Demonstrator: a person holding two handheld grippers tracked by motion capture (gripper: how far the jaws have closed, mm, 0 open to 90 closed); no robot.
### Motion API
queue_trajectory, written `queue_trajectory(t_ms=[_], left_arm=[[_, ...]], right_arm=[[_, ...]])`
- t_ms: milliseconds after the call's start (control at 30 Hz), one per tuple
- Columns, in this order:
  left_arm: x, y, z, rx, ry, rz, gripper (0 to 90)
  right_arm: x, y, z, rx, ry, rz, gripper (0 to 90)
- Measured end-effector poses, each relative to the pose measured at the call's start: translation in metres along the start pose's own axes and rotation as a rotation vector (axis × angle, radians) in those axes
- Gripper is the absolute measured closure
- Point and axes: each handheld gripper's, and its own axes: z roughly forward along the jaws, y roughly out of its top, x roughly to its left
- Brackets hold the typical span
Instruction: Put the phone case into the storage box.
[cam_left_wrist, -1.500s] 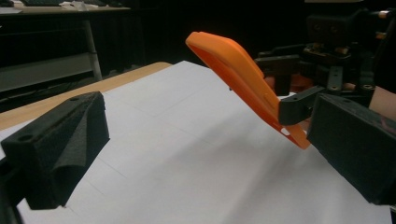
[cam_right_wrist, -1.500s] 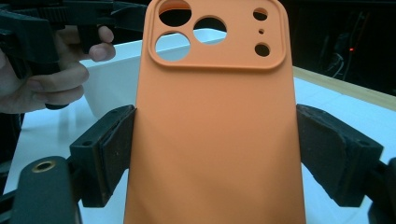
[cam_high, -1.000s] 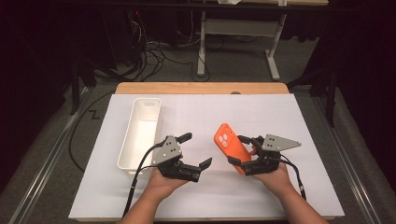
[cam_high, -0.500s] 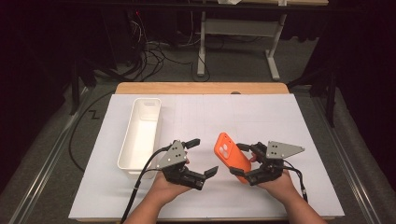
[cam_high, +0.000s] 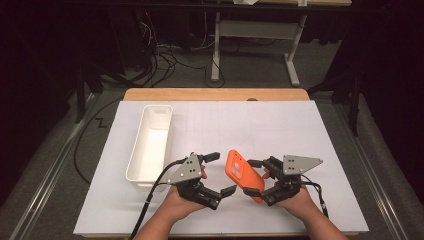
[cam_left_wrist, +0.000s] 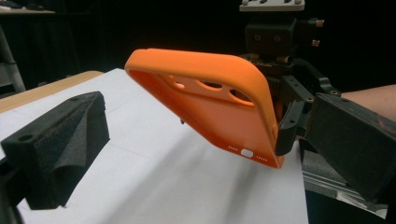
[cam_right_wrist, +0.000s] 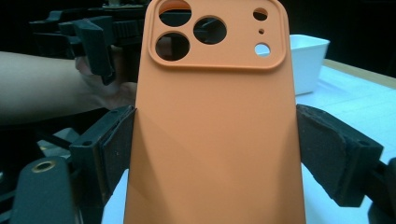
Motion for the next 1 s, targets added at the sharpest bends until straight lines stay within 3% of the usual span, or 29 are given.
queue_trajectory(t_ms=[733,1000], left_arm=[[-0.004,0.0,0.006,-0.005,-0.076,0.001,0.6],[-0.006,-0.001,0.009,-0.001,-0.093,0.003,0.7]], right_arm=[[0.007,-0.001,0.016,0.02,0.15,0.026,16.7],[0.007,-0.001,0.018,0.016,0.168,0.036,16.7]])
